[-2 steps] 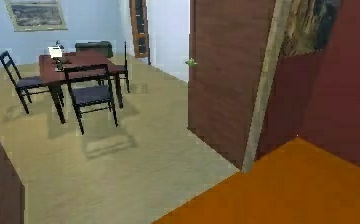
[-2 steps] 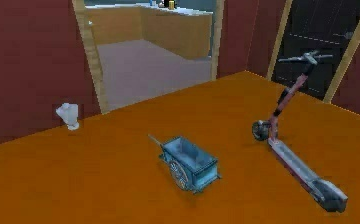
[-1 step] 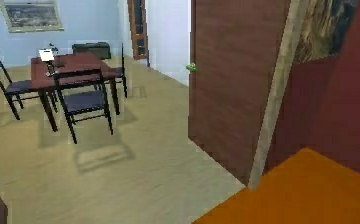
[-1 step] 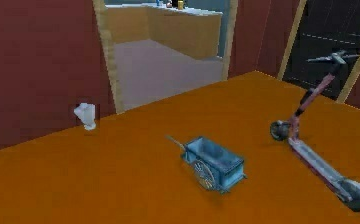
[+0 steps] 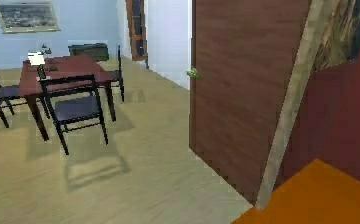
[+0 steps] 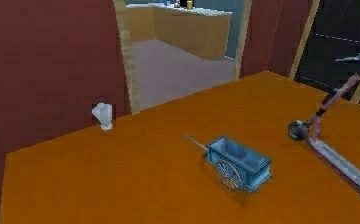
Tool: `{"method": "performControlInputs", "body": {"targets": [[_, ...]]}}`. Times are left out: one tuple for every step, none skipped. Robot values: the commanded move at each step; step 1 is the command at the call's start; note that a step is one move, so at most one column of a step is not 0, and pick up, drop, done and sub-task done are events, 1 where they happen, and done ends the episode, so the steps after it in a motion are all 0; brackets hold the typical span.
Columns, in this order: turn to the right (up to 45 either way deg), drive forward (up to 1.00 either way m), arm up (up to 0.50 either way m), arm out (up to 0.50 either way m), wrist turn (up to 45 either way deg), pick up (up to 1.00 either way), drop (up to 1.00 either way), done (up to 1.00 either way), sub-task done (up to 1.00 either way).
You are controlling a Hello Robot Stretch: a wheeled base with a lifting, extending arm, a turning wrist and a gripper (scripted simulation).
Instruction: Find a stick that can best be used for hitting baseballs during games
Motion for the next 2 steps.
{"method": "performControlInputs", "body": {"targets": [[-42.0, 0.00, 0.00, 0.00, 0.0, 0.00, 0.00, 0.00, 0.00], [0.0, 1.00, 0.00, 0.00, 0.0, 0.00, 0.00, 0.00, 0.00]]}}
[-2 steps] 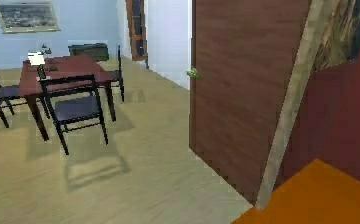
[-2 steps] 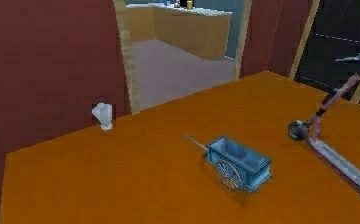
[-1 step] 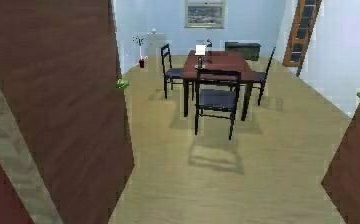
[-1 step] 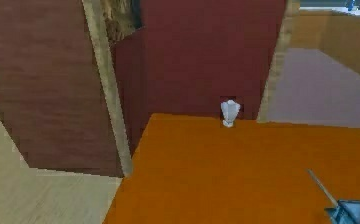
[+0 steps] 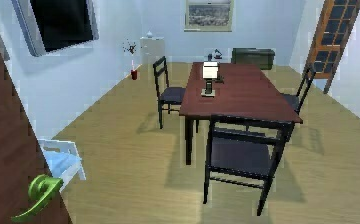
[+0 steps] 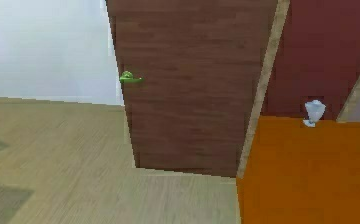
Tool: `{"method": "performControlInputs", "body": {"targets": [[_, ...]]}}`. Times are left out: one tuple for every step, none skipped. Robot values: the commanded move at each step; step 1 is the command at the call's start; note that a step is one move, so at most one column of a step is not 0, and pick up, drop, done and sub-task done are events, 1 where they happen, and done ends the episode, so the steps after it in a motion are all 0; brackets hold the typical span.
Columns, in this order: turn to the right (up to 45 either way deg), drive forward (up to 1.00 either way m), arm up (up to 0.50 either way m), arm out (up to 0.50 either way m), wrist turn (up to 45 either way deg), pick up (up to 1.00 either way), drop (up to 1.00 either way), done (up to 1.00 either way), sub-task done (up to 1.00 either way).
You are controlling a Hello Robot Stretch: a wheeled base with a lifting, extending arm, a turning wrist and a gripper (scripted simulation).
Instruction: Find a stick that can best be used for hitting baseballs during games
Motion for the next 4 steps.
{"method": "performControlInputs", "body": {"targets": [[-6.0, 0.00, 0.00, 0.00, 0.0, 0.00, 0.00, 0.00, 0.00], [0.0, 0.65, 0.00, 0.00, 0.0, 0.00, 0.00, 0.00, 0.00], [-24.0, 0.00, 0.00, 0.00, 0.0, 0.00, 0.00, 0.00, 0.00], [0.0, 0.95, 0.00, 0.00, 0.0, 0.00, 0.00, 0.00, 0.00]]}}
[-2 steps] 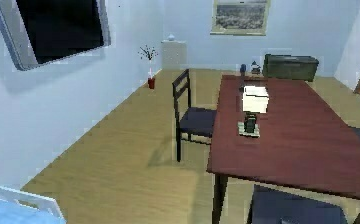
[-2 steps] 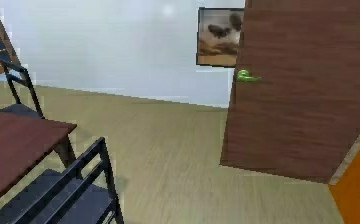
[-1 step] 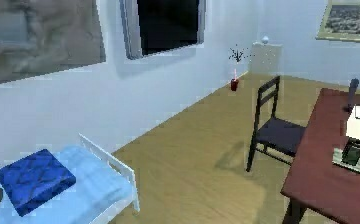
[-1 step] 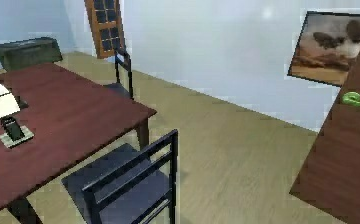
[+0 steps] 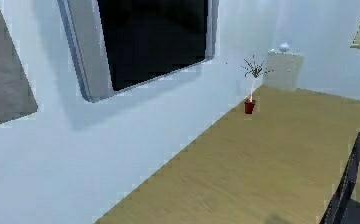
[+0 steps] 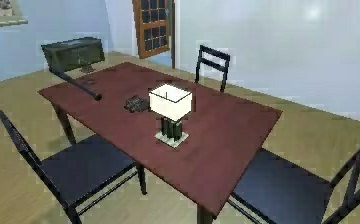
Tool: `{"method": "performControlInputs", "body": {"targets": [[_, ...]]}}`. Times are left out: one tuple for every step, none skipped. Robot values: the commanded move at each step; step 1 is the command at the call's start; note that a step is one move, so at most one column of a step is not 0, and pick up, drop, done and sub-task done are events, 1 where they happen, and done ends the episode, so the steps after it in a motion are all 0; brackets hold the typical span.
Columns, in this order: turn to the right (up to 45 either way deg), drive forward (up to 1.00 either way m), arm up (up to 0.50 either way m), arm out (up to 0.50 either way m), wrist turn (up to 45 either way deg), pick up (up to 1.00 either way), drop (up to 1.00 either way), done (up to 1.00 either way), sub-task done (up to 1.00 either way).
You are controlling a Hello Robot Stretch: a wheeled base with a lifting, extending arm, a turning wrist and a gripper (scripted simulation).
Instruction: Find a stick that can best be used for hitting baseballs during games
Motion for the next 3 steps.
{"method": "performControlInputs", "body": {"targets": [[45.0, 0.00, 0.00, 0.00, 0.0, 0.00, 0.00, 0.00, 0.00], [12.0, 0.00, 0.00, 0.00, 0.0, 0.00, 0.00, 0.00, 0.00], [0.0, 0.50, 0.00, 0.00, 0.0, 0.00, 0.00, 0.00, 0.00]]}}
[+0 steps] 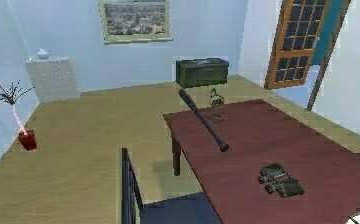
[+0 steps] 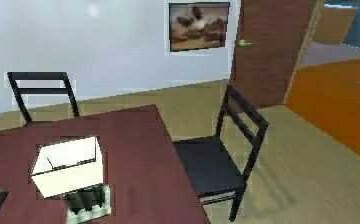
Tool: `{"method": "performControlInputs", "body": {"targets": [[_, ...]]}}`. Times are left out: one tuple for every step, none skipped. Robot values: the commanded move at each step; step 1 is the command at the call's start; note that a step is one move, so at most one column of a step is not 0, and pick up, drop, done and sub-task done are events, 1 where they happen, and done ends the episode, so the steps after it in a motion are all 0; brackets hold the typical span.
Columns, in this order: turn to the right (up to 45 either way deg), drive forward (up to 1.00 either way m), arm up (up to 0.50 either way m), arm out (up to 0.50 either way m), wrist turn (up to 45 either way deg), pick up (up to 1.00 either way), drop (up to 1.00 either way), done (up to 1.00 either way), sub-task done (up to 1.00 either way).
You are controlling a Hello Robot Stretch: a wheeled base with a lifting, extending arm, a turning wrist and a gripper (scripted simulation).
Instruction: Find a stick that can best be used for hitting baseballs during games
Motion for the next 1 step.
{"method": "performControlInputs", "body": {"targets": [[0.0, 0.00, 0.00, 0.00, 0.0, 0.00, 0.00, 1.00, 0.00]]}}
